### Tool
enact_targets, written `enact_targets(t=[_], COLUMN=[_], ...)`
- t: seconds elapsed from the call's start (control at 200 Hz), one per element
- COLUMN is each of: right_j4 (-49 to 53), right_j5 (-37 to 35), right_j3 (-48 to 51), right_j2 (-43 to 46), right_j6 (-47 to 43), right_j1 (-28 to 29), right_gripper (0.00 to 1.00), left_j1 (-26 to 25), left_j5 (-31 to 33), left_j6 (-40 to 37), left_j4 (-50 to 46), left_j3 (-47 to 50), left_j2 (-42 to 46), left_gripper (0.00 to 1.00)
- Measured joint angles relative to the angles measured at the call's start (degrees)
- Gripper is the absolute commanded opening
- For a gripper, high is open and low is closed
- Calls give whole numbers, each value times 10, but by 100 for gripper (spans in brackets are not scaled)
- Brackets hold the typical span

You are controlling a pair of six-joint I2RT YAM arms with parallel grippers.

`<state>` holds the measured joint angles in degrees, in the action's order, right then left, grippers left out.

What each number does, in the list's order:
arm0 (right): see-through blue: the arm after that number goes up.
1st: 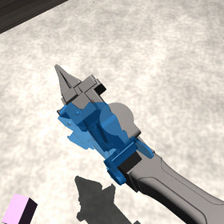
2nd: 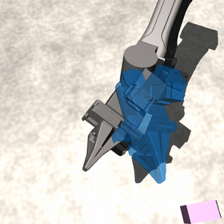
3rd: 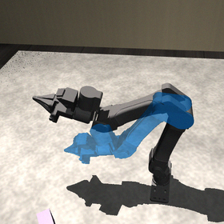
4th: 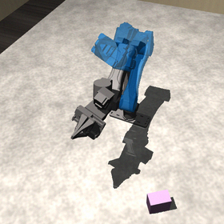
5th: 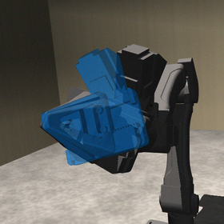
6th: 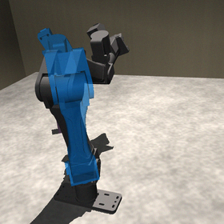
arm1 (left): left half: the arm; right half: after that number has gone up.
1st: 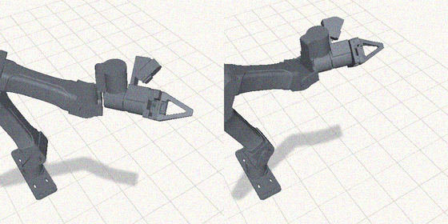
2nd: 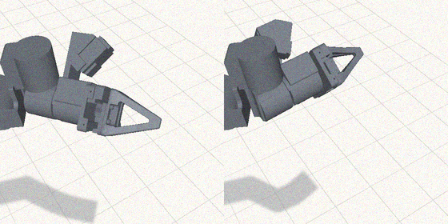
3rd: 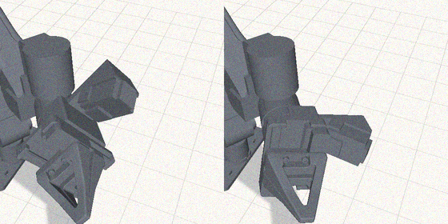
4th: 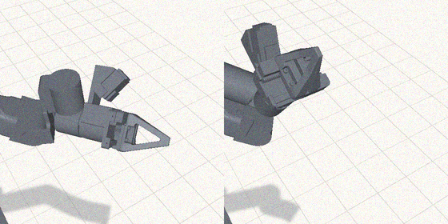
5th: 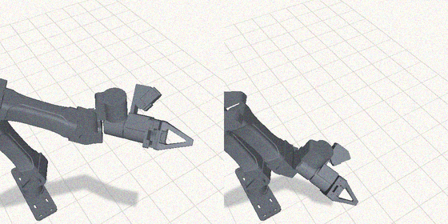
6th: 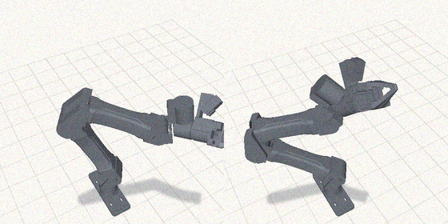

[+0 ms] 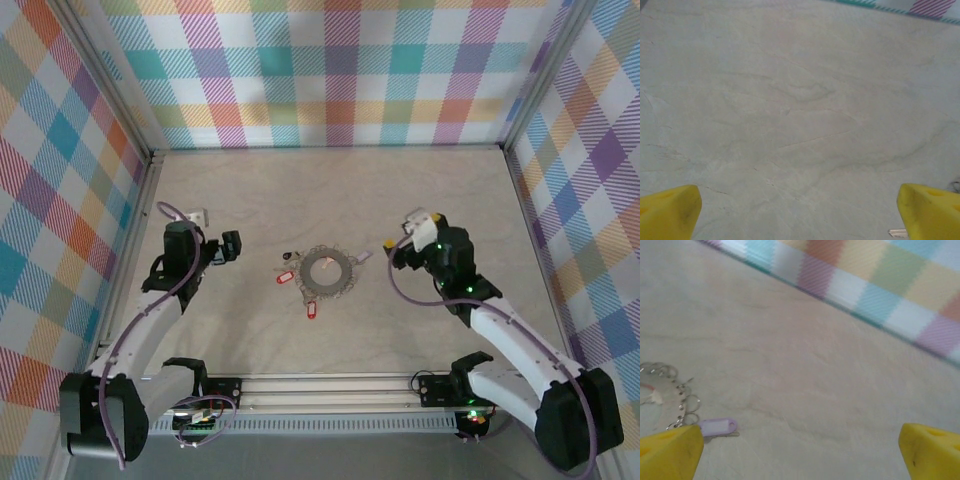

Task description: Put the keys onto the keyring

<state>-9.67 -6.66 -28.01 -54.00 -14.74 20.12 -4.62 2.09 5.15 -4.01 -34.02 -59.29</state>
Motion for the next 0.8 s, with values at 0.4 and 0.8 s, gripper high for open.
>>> enact_targets(t=[0.4,0.8], right_j4=[-242,-412], right_j5=[6,74], right_j3=[131,103], right_j2=[-133,-344], right_j6=[141,156], right_j1=[-137,-212], right_gripper=[100,100], left_j1=[0,-2], left_j5=[58,15], left_j6=[-10,-92], left_j4=[168,350], left_j3=[60,70], left_j2=[-145,-253], left_gripper=[100,100])
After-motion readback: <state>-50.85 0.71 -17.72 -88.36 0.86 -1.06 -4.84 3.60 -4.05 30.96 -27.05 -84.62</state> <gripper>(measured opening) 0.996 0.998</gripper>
